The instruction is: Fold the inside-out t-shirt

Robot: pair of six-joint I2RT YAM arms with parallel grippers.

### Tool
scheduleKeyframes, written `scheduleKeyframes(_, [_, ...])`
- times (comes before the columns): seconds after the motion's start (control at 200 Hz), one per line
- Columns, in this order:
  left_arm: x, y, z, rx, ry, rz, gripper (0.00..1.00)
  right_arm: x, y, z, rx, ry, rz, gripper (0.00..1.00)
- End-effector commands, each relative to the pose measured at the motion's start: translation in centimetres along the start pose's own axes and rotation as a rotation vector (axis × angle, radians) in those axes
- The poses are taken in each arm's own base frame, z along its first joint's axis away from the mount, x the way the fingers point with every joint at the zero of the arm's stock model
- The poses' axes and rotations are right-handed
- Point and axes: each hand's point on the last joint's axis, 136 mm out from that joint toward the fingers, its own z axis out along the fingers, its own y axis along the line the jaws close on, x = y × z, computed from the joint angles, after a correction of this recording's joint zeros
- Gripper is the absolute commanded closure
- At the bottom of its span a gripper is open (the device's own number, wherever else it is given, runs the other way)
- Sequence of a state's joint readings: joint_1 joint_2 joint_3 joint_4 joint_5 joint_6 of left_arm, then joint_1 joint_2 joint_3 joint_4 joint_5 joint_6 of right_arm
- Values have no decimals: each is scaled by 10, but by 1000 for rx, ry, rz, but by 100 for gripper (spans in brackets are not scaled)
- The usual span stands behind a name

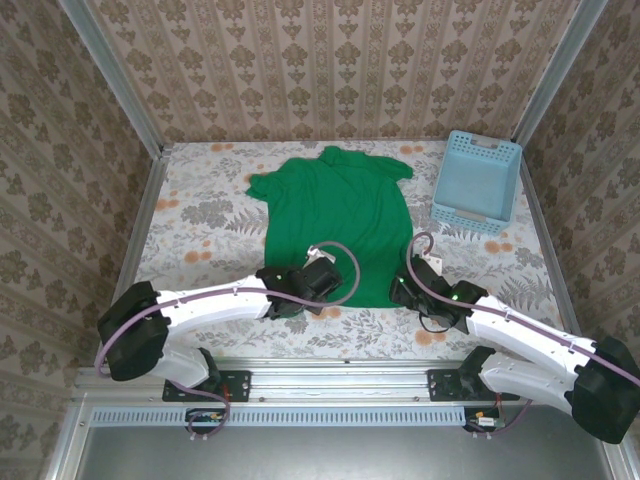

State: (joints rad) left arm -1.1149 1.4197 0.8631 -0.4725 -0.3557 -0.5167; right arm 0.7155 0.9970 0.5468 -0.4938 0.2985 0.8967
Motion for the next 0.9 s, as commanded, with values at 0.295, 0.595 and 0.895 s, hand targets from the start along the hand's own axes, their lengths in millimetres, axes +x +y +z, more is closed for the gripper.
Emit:
scheduleKeyframes(0.295, [3,1,4,123,12,-99,97,11,22,7,-52,10,-90,39])
scheduleKeyframes(0.595, [-45,3,-46,237,-159,-196,98,12,60,1,-198,-38,-185,39])
scheduleKeyframes(0.895, [-81,16,-76,372,-222,-304,99,19,158,-17,-531,-221,-373,38])
